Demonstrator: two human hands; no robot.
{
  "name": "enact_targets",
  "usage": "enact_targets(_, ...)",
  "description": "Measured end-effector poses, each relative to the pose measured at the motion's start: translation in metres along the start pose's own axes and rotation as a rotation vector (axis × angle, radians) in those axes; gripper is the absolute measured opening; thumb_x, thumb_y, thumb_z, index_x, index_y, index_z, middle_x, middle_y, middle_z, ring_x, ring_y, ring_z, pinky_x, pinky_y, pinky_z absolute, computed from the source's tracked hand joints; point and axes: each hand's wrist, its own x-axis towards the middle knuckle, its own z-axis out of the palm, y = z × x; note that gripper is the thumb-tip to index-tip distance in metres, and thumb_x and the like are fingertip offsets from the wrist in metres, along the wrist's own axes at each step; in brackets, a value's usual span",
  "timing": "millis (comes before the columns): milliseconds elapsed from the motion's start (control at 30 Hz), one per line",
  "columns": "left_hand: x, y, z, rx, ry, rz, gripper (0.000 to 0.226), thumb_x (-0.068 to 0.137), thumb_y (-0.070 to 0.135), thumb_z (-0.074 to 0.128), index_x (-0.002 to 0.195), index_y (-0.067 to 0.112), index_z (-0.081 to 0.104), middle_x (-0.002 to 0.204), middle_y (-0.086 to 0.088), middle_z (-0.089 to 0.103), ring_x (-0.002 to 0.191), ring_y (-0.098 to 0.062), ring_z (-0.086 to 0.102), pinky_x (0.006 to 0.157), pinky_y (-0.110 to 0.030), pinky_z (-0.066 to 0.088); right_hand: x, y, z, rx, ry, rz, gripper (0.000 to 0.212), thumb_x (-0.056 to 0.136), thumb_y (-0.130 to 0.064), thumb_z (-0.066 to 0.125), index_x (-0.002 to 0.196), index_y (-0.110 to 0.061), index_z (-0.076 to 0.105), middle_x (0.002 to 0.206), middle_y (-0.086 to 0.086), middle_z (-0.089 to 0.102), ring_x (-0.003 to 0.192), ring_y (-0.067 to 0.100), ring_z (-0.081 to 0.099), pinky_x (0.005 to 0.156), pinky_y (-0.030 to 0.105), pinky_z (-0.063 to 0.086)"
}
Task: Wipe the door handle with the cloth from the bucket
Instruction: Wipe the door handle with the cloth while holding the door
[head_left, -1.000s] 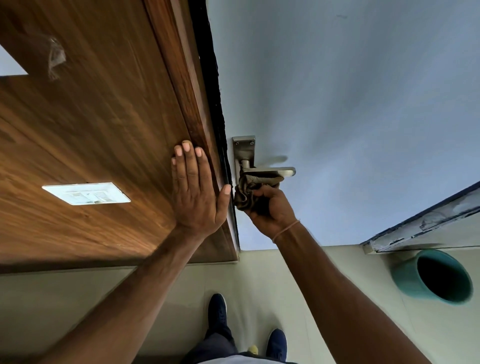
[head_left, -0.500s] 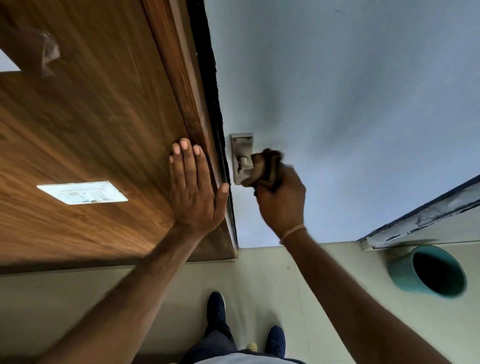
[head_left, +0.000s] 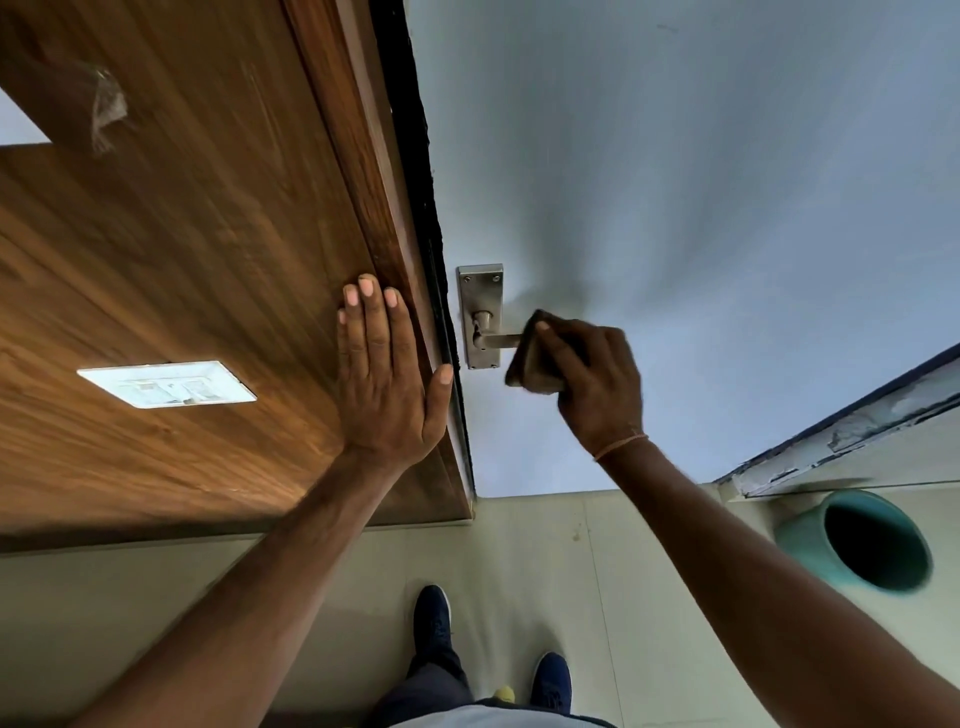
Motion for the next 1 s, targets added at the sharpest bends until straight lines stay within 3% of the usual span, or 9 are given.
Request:
enact_targets(200, 0.001, 0.01, -0.003, -0.047, -0.018, -0.047, 0.084, 0.104, 0.043, 0.04, 0.165, -0.007, 0.009, 0.172, -0.031, 0.011, 0.163, -0.047, 0.012, 0.132, -0.062, 0.021, -0.012, 0.029, -0.023, 0.043, -0.133, 0.628, 0.037, 0.08, -0.006, 0.066, 0.109, -0.026, 0.075, 0.106, 0.001, 0.068, 0.101, 0.032, 0.06, 0.07, 0.033, 0.046)
enact_targets(300, 0.001, 0.017, -0.004, -0.1, -0.012, -0.09, 0.085, 0.103, 0.043, 0.042, 0.163, -0.009, 0.013, 0.17, -0.036, 0.017, 0.163, -0.045, 0.011, 0.134, -0.058, 0.018, -0.007, 0.019, -0.039, 0.617, -0.063, 1.128, 0.024, 0.073, 0.0, 0.071, 0.086, -0.02, 0.072, 0.086, 0.008, 0.073, 0.071, 0.027, 0.071, 0.062, 0.038, 0.056)
enact_targets(367, 0.0, 0.024, -0.007, -0.148, -0.028, -0.086, 0.084, 0.103, 0.041, 0.044, 0.163, -0.011, 0.016, 0.171, -0.036, 0.015, 0.163, -0.045, 0.011, 0.134, -0.058, 0.017, -0.007, 0.008, -0.05, 1.056, 0.032, 1.327, 0.03, 0.075, 0.01, 0.065, 0.096, -0.009, 0.074, 0.091, 0.021, 0.075, 0.075, 0.033, 0.072, 0.062, 0.036, 0.054)
enact_targets(567, -0.001, 0.055, -0.009, -0.448, -0.124, 0.181, 0.074, 0.103, 0.029, 0.051, 0.161, -0.01, 0.028, 0.171, -0.032, 0.019, 0.164, -0.043, 0.013, 0.133, -0.059, 0.02, -0.006, -0.026, -0.091, 1.751, 0.025, 1.358, 0.038, 0.092, -0.016, 0.053, 0.124, -0.004, 0.068, 0.114, 0.016, 0.071, 0.099, 0.031, 0.069, 0.087, 0.039, 0.053)
enact_targets(633, 0.007, 0.068, -0.006, -0.591, -0.192, 0.262, 0.066, 0.104, 0.025, 0.05, 0.159, -0.008, 0.036, 0.171, -0.029, 0.025, 0.163, -0.042, 0.021, 0.131, -0.059, 0.026, -0.008, -0.03, -0.099, 1.775, 0.017, 1.337, 0.056, 0.102, -0.04, 0.053, 0.141, -0.001, 0.059, 0.13, 0.025, 0.065, 0.113, 0.037, 0.064, 0.099, 0.053, 0.05)
enact_targets(700, 0.014, 0.083, -0.002, -0.702, -0.302, 0.28, 0.06, 0.108, 0.027, 0.043, 0.159, -0.002, 0.039, 0.171, -0.021, 0.033, 0.162, -0.034, 0.028, 0.132, -0.05, 0.028, -0.013, -0.029, -0.102, 1.664, 0.054, 1.419, 0.057, 0.1, -0.045, 0.059, 0.139, -0.004, 0.062, 0.13, 0.026, 0.063, 0.117, 0.04, 0.062, 0.108, 0.063, 0.045)
enact_targets(800, 0.02, 0.11, 0.006, -0.911, -0.545, 0.204, 0.055, 0.111, 0.037, 0.034, 0.155, 0.008, 0.05, 0.158, -0.01, 0.053, 0.15, -0.023, 0.046, 0.124, -0.045, 0.04, -0.03, -0.026, -0.117, 1.467, 0.179, 1.541, 0.049, 0.091, -0.024, 0.061, 0.134, 0.0, 0.064, 0.119, 0.022, 0.069, 0.109, 0.041, 0.063, 0.09, 0.052, 0.052)
enact_targets(900, 0.024, 0.146, 0.013, -1.097, -0.822, 0.066, 0.057, 0.11, 0.048, 0.029, 0.122, 0.008, 0.069, 0.116, -0.011, 0.074, 0.112, -0.027, 0.065, 0.1, -0.054, 0.052, -0.055, -0.019, -0.144, 1.375, 0.269, 1.577, 0.041, 0.088, -0.014, 0.051, 0.121, 0.0, 0.072, 0.104, 0.019, 0.071, 0.091, 0.037, 0.063, 0.071, 0.042, 0.051)
enact_targets(1000, 0.026, 0.193, 0.009, -1.23, -1.108, -0.082, 0.055, 0.105, 0.051, 0.042, 0.102, 0.004, 0.07, 0.101, -0.016, 0.074, 0.101, -0.034, 0.067, 0.093, -0.059, 0.056, -0.081, -0.006, -0.175, 1.371, 0.367, 1.56, 0.034, 0.094, -0.012, 0.048, 0.112, -0.008, 0.076, 0.105, 0.019, 0.073, 0.09, 0.036, 0.067, 0.071, 0.043, 0.052)
